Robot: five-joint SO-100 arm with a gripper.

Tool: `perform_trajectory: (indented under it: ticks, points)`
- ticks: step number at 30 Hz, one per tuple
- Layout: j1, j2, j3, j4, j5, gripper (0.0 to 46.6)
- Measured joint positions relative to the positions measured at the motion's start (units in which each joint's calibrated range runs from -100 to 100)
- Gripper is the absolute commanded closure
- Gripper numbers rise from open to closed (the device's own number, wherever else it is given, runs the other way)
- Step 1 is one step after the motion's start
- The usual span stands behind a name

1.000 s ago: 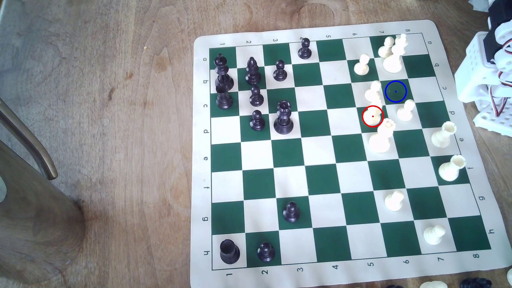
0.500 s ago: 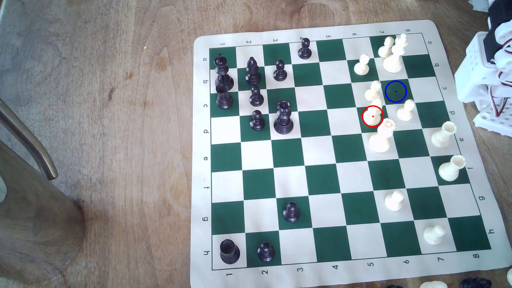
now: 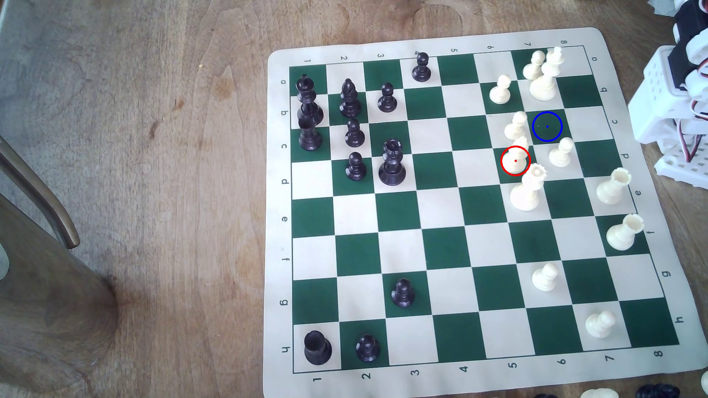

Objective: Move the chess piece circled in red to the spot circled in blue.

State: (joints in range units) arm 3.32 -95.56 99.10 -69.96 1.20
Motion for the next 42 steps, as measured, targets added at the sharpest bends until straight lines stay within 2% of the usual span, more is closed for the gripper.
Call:
perform_trajectory:
  ticks: [5,8,10,12,14,17,19,20,21,22,23,25,26,27,29,33,35,39,42]
  points:
    - [-3.91,0.17,0.00,19.76,0.20,46.5]
    - [-3.76,0.17,0.00,29.08,0.20,46.5]
    - [-3.10,0.25,0.00,41.51,0.63,46.5]
    - [-3.24,-0.08,-0.27,50.12,-0.39,46.5]
    - [-3.17,0.25,-1.63,64.94,-2.59,46.2]
    - [-3.17,0.84,-4.79,83.98,-4.00,46.0]
    - [-3.76,1.17,-6.78,89.96,-4.30,44.3]
    - [-4.20,2.68,-8.95,92.91,-4.54,43.0]
    - [-4.72,4.78,-12.20,96.81,-4.79,37.2]
    - [-5.53,8.97,-19.79,106.06,-5.52,29.4]
    - [-5.83,10.72,-23.14,110.28,-5.86,26.3]
    - [-6.42,14.16,-29.01,118.01,-7.23,24.2]
    - [-6.56,18.60,-35.16,124.06,-8.50,24.4]
    - [-6.56,19.86,-36.96,125.58,-8.84,25.1]
    - [-6.64,22.54,-38.77,127.41,-9.38,29.5]
    - [-6.64,32.59,-44.01,131.63,-11.77,33.7]
    - [-4.87,40.30,-46.81,134.42,-12.99,34.2]
    - [-4.79,47.76,-51.15,140.56,-13.38,35.7]
    - [-3.76,50.69,-53.68,144.06,-13.38,34.9]
